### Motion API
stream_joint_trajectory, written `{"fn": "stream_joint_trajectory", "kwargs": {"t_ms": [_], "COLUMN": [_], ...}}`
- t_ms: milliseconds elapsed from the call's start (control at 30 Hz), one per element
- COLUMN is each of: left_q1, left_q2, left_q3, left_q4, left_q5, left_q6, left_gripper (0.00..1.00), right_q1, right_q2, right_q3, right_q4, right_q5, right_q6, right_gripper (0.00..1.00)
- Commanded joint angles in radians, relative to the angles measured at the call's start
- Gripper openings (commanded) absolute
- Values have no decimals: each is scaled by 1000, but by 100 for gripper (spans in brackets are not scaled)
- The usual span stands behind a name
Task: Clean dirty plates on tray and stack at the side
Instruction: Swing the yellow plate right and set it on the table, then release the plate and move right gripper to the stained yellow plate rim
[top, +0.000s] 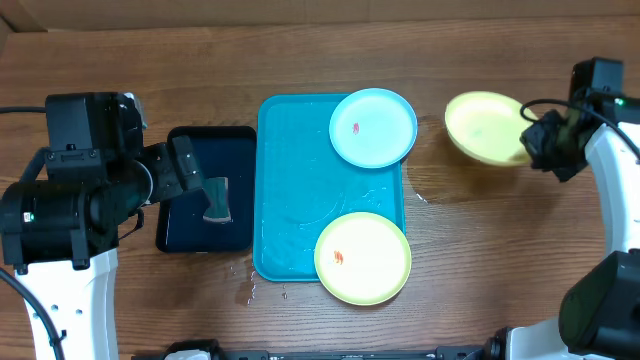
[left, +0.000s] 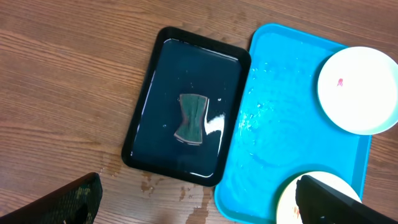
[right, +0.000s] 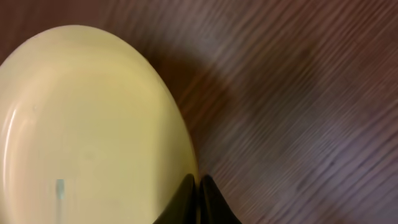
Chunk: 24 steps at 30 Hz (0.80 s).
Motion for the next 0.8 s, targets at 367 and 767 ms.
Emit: {"fn": "stream_joint_trajectory", "kwargs": {"t_ms": [367,767], "left_q1": [-2,-5], "left_q2": [21,35], "left_q3": [14,14], "left_q4": [0,0], "left_q5": [-13,-13], "left_q6": [-13,-13], "left_gripper": [100,100], "right_q1": [61,177], "right_q2": [-12,-12], "right_q3": [-304,-468], "right_q4": [275,515], "right_q5": [68,68], "right_q6": [-6,-6], "right_gripper": [4,4]}}
